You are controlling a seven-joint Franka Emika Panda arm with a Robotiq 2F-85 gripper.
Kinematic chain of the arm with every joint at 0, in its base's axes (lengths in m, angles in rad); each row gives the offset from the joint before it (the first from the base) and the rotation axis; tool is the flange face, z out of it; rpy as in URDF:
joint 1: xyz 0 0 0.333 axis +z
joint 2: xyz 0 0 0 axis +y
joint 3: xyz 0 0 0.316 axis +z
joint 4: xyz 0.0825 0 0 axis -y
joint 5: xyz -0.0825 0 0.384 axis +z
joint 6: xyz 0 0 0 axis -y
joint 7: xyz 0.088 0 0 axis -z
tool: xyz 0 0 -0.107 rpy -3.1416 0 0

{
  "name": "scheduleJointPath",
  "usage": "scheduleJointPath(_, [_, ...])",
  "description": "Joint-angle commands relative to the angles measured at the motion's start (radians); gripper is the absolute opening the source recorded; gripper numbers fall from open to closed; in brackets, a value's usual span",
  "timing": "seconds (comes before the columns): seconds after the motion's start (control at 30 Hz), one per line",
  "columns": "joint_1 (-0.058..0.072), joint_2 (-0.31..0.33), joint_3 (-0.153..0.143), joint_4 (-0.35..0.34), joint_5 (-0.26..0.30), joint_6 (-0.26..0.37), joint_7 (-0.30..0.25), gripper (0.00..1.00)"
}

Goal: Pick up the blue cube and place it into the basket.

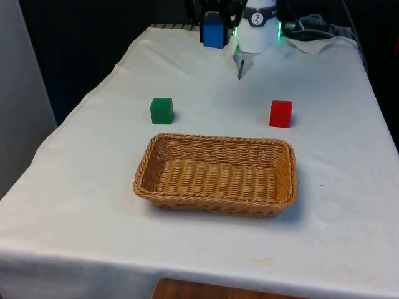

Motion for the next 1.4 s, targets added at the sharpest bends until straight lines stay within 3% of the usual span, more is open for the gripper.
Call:
scheduleJointPath(0.0, [0.006, 0.021, 0.002, 0.026, 0.017, -0.015, -0.012, 0.03])
scheduleJointPath(0.8, [0.005, 0.249, 0.035, 0.297, 0.062, -0.056, -0.06, 0.03])
scheduleJointPath(1.03, [0.004, 0.313, 0.043, 0.377, 0.065, -0.072, -0.068, 0.03])
scheduleJointPath(1.07, [0.004, 0.3, 0.04, 0.36, 0.051, -0.057, -0.057, 0.03])
scheduleJointPath(1.13, [0.003, 0.341, 0.045, 0.414, 0.066, -0.081, -0.071, 0.03])
scheduleJointPath(1.33, [0.002, 0.398, 0.05, 0.491, 0.066, -0.103, -0.076, 0.03])
scheduleJointPath(1.37, [0.004, 0.39, 0.046, 0.478, 0.054, -0.089, -0.066, 0.03])
